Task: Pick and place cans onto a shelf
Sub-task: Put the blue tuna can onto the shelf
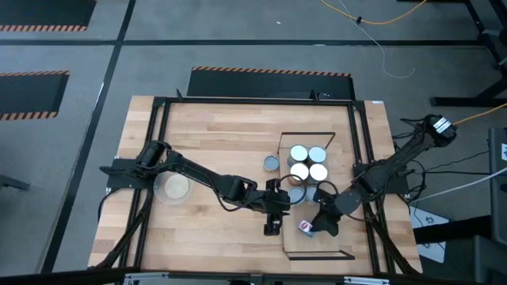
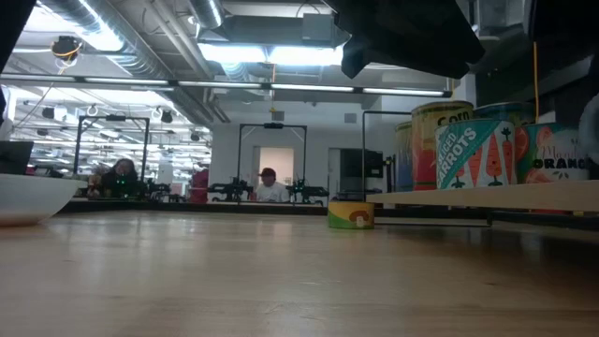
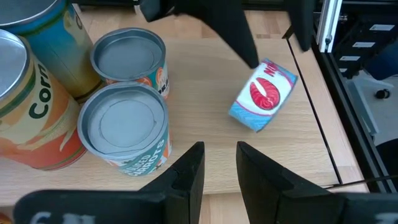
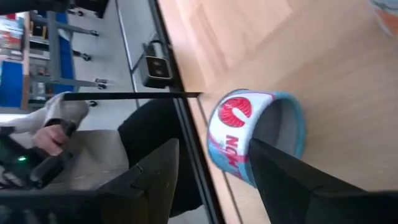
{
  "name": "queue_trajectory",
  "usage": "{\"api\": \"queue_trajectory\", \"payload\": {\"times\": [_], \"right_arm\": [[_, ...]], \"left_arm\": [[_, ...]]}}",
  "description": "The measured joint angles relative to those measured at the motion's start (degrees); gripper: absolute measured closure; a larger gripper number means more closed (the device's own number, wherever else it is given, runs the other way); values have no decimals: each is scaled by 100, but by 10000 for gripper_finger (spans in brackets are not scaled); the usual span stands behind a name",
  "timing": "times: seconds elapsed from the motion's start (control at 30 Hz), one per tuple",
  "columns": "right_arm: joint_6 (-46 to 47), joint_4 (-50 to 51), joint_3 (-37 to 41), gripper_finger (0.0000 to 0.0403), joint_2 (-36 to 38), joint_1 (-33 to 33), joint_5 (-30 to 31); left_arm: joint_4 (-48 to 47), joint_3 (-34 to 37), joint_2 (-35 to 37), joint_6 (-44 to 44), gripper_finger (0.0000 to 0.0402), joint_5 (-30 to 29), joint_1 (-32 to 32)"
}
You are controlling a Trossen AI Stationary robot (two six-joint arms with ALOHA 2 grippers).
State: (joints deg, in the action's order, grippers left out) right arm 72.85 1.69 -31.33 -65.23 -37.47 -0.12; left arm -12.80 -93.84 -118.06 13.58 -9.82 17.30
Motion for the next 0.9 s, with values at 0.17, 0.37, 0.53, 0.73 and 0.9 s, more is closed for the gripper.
{"api": "queue_trajectory", "payload": {"times": [0.17, 0.37, 0.53, 0.73, 0.9], "right_arm": [[-16, 0, -76, 202, 240, 0, 77], [-517, -241, -89, 202, 511, -88, 260], [-564, -145, -17, 202, 390, -149, 361], [-563, -111, -11, 202, 72, -149, 254], [-566, -93, -11, 202, -35, -149, 197]], "left_arm": [[0, 0, 2, 0, 315, 2, 0], [0, 0, 2, 0, 315, 4, 3], [0, -2, 2, 0, 315, 2, 2], [-4, -2, 4, 86, 315, 4, 9], [-4, -2, 4, 107, 315, 4, 9]]}}
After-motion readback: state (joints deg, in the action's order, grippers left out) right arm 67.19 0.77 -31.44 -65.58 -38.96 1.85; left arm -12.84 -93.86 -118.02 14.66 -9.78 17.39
